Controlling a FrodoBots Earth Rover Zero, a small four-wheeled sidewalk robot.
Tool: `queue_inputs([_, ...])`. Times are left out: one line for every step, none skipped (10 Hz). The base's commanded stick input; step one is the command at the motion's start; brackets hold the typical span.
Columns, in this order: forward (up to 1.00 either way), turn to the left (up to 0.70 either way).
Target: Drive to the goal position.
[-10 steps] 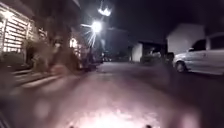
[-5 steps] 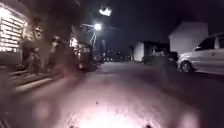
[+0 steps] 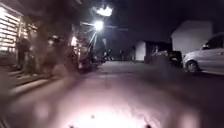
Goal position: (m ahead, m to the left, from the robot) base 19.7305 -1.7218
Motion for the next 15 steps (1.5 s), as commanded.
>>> queue_inputs([0.7,0.02])
queue_inputs([0.7,0.02])
queue_inputs([0.7,0.02])
queue_inputs([0.7,0.02])
queue_inputs([0.7,0.02])
queue_inputs([0.7,0.01])
queue_inputs([0.7,0.02])
queue_inputs([0.7,0.02])
queue_inputs([0.7,0.0])
queue_inputs([0.7,0.0])
queue_inputs([0.7,0.0])
queue_inputs([0.7,0.0])
queue_inputs([0.7,0.0])
queue_inputs([0.7,0.0])
queue_inputs([0.7,0.0])
